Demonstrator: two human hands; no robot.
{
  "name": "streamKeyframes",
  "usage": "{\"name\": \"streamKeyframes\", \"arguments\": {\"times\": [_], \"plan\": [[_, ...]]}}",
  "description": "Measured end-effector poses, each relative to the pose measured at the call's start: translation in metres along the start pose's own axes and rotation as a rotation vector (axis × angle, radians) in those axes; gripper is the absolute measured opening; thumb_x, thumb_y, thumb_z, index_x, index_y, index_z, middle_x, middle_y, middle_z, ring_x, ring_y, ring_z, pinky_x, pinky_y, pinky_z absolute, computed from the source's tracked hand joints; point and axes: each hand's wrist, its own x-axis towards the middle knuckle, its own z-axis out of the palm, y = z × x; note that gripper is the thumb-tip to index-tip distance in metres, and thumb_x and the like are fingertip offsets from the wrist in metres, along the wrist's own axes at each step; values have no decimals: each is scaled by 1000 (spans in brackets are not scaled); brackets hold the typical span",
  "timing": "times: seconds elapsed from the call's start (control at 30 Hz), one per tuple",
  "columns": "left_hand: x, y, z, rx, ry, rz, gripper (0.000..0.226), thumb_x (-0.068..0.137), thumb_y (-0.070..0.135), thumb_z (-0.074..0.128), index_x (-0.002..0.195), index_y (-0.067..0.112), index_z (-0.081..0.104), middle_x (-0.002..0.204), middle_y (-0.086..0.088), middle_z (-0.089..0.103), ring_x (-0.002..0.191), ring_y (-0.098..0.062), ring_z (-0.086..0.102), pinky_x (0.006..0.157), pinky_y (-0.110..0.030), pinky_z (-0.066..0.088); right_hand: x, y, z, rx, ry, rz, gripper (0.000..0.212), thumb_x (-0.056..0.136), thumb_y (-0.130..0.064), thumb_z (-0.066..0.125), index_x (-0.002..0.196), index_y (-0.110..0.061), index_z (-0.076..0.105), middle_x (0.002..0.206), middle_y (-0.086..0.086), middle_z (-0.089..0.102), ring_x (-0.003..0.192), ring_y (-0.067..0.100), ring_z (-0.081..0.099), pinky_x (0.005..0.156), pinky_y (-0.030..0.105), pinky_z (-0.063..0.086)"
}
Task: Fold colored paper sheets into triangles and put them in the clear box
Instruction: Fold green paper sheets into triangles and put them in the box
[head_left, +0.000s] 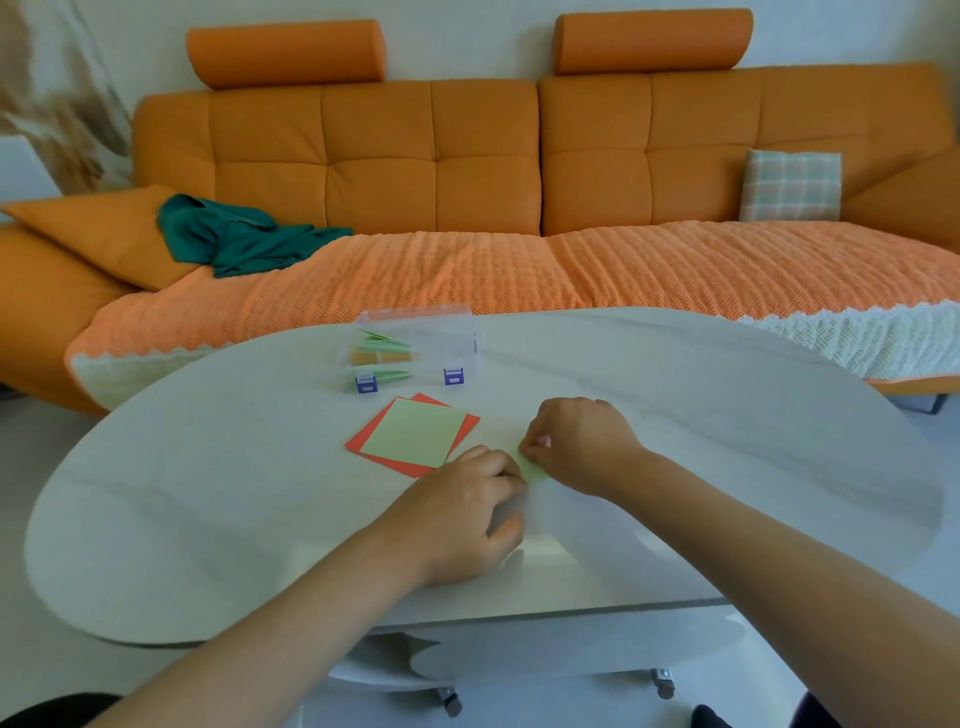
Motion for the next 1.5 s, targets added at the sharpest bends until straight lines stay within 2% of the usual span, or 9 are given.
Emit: {"name": "streamKeyframes", "arguments": {"times": [0.3, 0.43, 0.6, 0.8, 0.93, 1.07, 1.23, 1.4, 1.5], "plan": [[2, 7, 8, 38, 11, -47, 43, 97, 39, 46, 136, 24, 53, 128, 8, 48, 113, -11, 36, 103, -32, 39, -3, -3, 2, -26, 28, 11, 23, 89, -27, 49, 78, -26, 69, 93, -5, 64, 82, 19, 59, 75, 31, 39], [0, 6, 8, 67, 6, -42, 47, 97, 43, 45, 141, 27, 50, 130, 10, 45, 116, -12, 35, 104, -32, 38, -7, -1, 2, -4, 54, -23, 24, 94, -33, 50, 94, -34, 74, 96, -11, 61, 90, 17, 59, 76, 30, 37], [-1, 8, 10, 96, 14, -30, 51, 96, 48, 47, 145, 31, 45, 131, 10, 43, 116, -13, 33, 103, -31, 37, -20, 2, 7, -72, 146, -179, 26, 98, -38, 52, 114, -32, 72, 117, -7, 60, 103, 18, 53, 87, 33, 40], [-3, 7, 12, 94, 52, -19, 49, 95, 49, 48, 141, 30, 48, 129, 10, 45, 116, -12, 35, 101, -30, 39, -47, 8, 15, -215, 324, -347, 16, 82, -23, 66, 82, -28, 80, 103, -6, 72, 90, 21, 60, 73, 36, 48], [-4, 10, 12, 91, 75, 16, 46, 95, 42, 48, 138, 26, 51, 125, 8, 46, 113, -12, 38, 98, -29, 40, -60, 11, 23, -139, 330, -309, 33, 81, -33, 48, 86, -29, 80, 95, -12, 73, 85, 19, 60, 73, 34, 46], [-11, 7, 8, 149, 66, 18, 41, 97, 34, 43, 129, 13, 57, 127, 2, 49, 116, -14, 42, 99, -32, 43, -64, 10, 25, -150, 333, -302, 35, 83, -35, 43, 80, -27, 78, 97, -12, 73, 88, 20, 59, 76, 36, 45], [-23, -4, -2, 220, 46, -50, 61, 85, 44, 19, 109, 11, 65, 112, 1, 53, 104, -15, 47, 85, -37, 50, -62, 10, 26, -151, 320, -260, 37, 84, -35, 41, 78, -28, 77, 100, -13, 72, 89, 19, 58, 79, 32, 41], [-36, -10, -4, 246, 66, -120, 63, 84, 42, 16, 104, 11, 67, 107, 2, 53, 101, -14, 47, 81, -34, 51, -60, 10, 27, -110, 265, -234, 42, 86, -38, 37, 79, -26, 77, 110, -13, 71, 96, 17, 57, 82, 30, 38], [-39, -11, -3, 243, 83, -169, 47, 93, 33, 25, 99, 11, 66, 103, 2, 53, 100, -14, 47, 82, -32, 51, -60, 11, 28, -76, 278, -232, 46, 88, -40, 34, 79, -27, 77, 110, -13, 71, 96, 17, 58, 82, 31, 40]]}}
